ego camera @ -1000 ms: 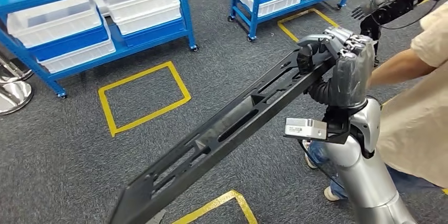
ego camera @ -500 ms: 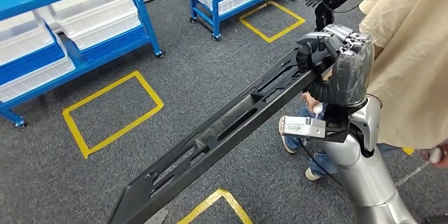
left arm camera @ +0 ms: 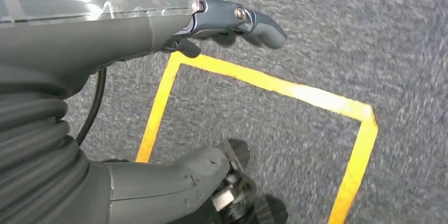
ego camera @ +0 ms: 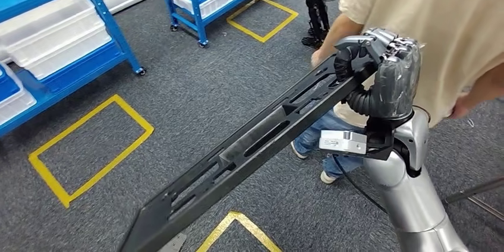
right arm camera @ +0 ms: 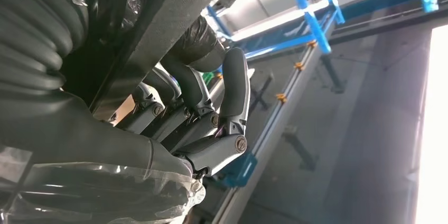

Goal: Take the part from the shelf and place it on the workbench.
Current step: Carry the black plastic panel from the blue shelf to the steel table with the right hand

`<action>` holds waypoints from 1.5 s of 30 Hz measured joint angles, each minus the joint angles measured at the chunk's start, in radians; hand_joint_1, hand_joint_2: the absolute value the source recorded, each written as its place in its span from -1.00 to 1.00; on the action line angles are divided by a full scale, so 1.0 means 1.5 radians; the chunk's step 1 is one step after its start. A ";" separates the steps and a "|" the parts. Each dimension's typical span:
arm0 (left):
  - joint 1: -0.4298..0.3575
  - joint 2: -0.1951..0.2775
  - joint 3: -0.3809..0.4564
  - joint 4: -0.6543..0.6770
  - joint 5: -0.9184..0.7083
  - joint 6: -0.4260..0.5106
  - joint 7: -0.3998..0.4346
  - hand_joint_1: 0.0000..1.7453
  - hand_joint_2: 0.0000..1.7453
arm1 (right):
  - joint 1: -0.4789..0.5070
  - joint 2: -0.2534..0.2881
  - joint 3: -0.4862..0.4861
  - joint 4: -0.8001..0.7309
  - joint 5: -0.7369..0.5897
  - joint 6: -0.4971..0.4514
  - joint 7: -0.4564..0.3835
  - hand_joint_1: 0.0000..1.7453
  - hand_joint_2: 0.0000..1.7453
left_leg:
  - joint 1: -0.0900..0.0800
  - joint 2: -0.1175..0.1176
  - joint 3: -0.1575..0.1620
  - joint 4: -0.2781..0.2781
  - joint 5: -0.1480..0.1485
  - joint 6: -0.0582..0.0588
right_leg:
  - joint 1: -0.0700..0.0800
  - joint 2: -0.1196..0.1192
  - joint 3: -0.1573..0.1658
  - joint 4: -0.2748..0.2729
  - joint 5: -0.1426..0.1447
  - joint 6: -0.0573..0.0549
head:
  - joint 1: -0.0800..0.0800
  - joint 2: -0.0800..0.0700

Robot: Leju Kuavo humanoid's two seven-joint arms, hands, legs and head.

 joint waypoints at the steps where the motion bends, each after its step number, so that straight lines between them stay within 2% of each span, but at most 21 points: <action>1: 0.000 0.000 0.000 0.000 0.000 0.000 -0.001 -1.00 1.00 | 0.000 0.000 0.000 -0.001 0.000 0.000 0.000 1.00 1.00 | 0.002 -0.010 -0.002 0.006 -0.007 -0.003 | -0.001 0.007 0.000 -0.001 0.001 -0.004 | 0.000 0.000; 4: 0.002 0.000 0.000 0.000 0.001 -0.001 -0.005 -1.00 1.00 | 0.000 0.000 0.000 -0.005 0.000 0.000 0.000 1.00 1.00 | 0.008 -0.061 -0.039 0.095 -0.062 -0.009 | -0.003 0.028 -0.001 -0.003 0.004 -0.012 | 0.000 0.000; 6: 0.006 0.000 0.000 0.000 0.001 -0.002 -0.005 -1.00 1.00 | 0.003 0.000 0.000 -0.006 0.000 -0.001 0.000 1.00 1.00 | 0.009 -0.069 -0.077 0.175 -0.090 -0.009 | -0.001 0.046 -0.001 -0.002 0.004 -0.014 | 0.000 0.000; 7: 0.007 0.000 0.000 0.000 0.000 -0.001 -0.005 -1.00 1.00 | 0.006 0.000 0.000 -0.008 0.000 -0.001 0.000 1.00 1.00 | 0.008 -0.070 -0.085 0.189 -0.086 -0.008 | 0.000 0.056 -0.001 -0.001 0.004 -0.015 | 0.000 0.000; 9: 0.008 0.000 0.000 0.000 0.000 0.000 -0.005 -1.00 1.00 | 0.009 0.000 0.000 -0.012 0.002 -0.001 0.000 1.00 1.00 | 0.008 -0.078 -0.067 0.140 -0.044 -0.002 | 0.001 0.076 -0.001 0.001 0.004 -0.014 | 0.000 0.000; 11: 0.008 0.001 0.000 0.000 0.001 0.001 -0.005 -1.00 1.00 | 0.011 0.000 -0.001 -0.017 0.003 -0.002 0.000 1.00 1.00 | 0.009 -0.110 -0.031 0.055 -0.003 0.004 | 0.000 0.095 -0.002 0.002 0.005 -0.012 | 0.000 0.000; 13: 0.009 0.002 0.000 0.000 0.001 0.002 -0.004 -1.00 1.00 | 0.016 0.000 -0.003 -0.021 0.003 -0.004 0.000 1.00 1.00 | 0.008 -0.131 -0.013 0.014 0.005 0.007 | -0.003 0.110 -0.007 0.001 0.009 -0.006 | 0.000 0.000; 15: 0.009 0.001 0.000 0.000 0.002 0.001 -0.002 -1.00 1.00 | 0.024 -0.002 -0.007 -0.026 0.002 -0.006 0.000 1.00 1.00 | 0.007 -0.119 -0.010 0.004 0.008 0.010 | -0.005 0.121 -0.012 -0.003 0.014 0.003 | 0.000 0.000; 17: 0.009 0.001 0.000 0.000 0.004 -0.006 -0.001 -1.00 1.00 | 0.035 -0.007 -0.013 -0.032 0.002 -0.010 0.000 1.00 1.00 | 0.009 -0.101 -0.006 -0.008 0.016 0.019 | -0.003 0.094 -0.019 0.008 0.004 0.009 | 0.000 0.000; 19: 0.012 0.002 0.000 0.000 0.007 -0.015 -0.001 -1.00 1.00 | 0.041 -0.009 -0.016 -0.037 0.000 -0.014 -0.001 1.00 1.00 | 0.008 -0.082 -0.004 -0.015 0.020 0.025 | 0.000 0.049 -0.046 0.067 -0.034 0.011 | 0.001 0.000; 22: 0.017 0.003 0.001 0.000 0.008 -0.019 0.000 -1.00 1.00 | 0.055 -0.010 -0.020 -0.038 -0.001 -0.018 -0.001 1.00 1.00 | 0.006 -0.052 -0.006 -0.014 0.019 0.027 | -0.001 0.031 -0.086 0.162 -0.071 0.016 | 0.002 0.000; 24: 0.018 0.003 0.001 0.000 0.008 -0.018 0.003 -1.00 1.00 | 0.066 -0.012 -0.025 -0.041 -0.001 -0.022 -0.005 1.00 1.00 | 0.006 -0.033 -0.006 -0.011 0.015 0.025 | -0.003 0.022 -0.060 0.123 -0.043 0.018 | 0.002 0.000; 26: 0.019 0.003 0.001 0.000 0.007 -0.015 0.006 -1.00 1.00 | 0.077 -0.014 -0.032 -0.048 -0.003 -0.029 -0.011 1.00 1.00 | 0.004 -0.019 -0.006 -0.005 0.010 0.019 | 0.000 -0.012 -0.011 0.037 -0.013 0.015 | 0.002 0.000; 28: 0.021 0.005 0.001 0.000 0.006 -0.011 0.007 -1.00 1.00 | 0.087 -0.016 -0.039 -0.055 -0.005 -0.034 -0.015 1.00 1.00 | 0.000 -0.008 -0.004 0.000 0.004 0.012 | 0.005 -0.030 0.010 -0.003 -0.007 0.008 | 0.001 0.000; 30: 0.023 0.007 0.001 0.000 0.004 -0.009 0.008 -1.00 1.00 | 0.096 -0.018 -0.046 -0.060 -0.007 -0.037 -0.017 1.00 1.00 | -0.001 0.004 -0.001 0.000 0.001 0.006 | 0.006 -0.015 0.008 -0.004 -0.006 0.001 | 0.001 0.000; 32: 0.022 0.008 0.001 0.000 0.000 -0.006 0.009 -1.00 1.00 | 0.101 -0.020 -0.051 -0.065 -0.009 -0.037 -0.020 1.00 1.00 | 0.002 -0.015 -0.003 0.014 -0.014 -0.001 | 0.003 0.002 0.008 -0.007 -0.003 -0.006 | 0.001 0.000; 34: 0.024 0.009 0.001 0.000 -0.004 0.000 0.009 -1.00 1.00 | 0.103 -0.021 -0.054 -0.067 -0.011 -0.037 -0.022 1.00 1.00 | 0.007 -0.053 -0.027 0.073 -0.052 -0.006 | 0.001 0.018 0.009 -0.008 -0.001 -0.013 | 0.001 0.000; 37: 0.030 0.012 0.001 0.000 -0.006 0.004 0.006 -1.00 1.00 | 0.105 -0.021 -0.054 -0.067 -0.014 -0.037 -0.024 1.00 1.00 | 0.008 -0.069 -0.080 0.187 -0.093 -0.008 | 0.002 0.046 0.008 -0.007 0.000 -0.016 | 0.001 0.000; 39: 0.031 0.013 0.001 0.000 -0.005 0.006 0.000 -1.00 1.00 | 0.105 -0.021 -0.054 -0.067 -0.018 -0.037 -0.026 1.00 1.00 | 0.008 -0.073 -0.074 0.164 -0.062 -0.004 | 0.003 0.067 0.008 -0.005 0.000 -0.016 | 0.001 0.000; 42: 0.031 0.017 0.001 0.000 0.003 0.004 -0.017 -1.00 1.00 | 0.104 -0.021 -0.055 -0.067 -0.025 -0.038 -0.031 1.00 1.00 | 0.009 -0.116 -0.022 0.039 0.001 0.006 | 0.002 0.094 0.006 -0.002 0.001 -0.013 | 0.001 0.000; 45: 0.030 0.020 0.002 0.000 0.009 -0.004 -0.031 -1.00 1.00 | 0.104 -0.021 -0.057 -0.066 -0.028 -0.038 -0.036 1.00 1.00 | 0.007 -0.124 -0.008 0.006 0.007 0.010 | -0.003 0.118 -0.001 -0.004 0.008 0.001 | 0.001 0.000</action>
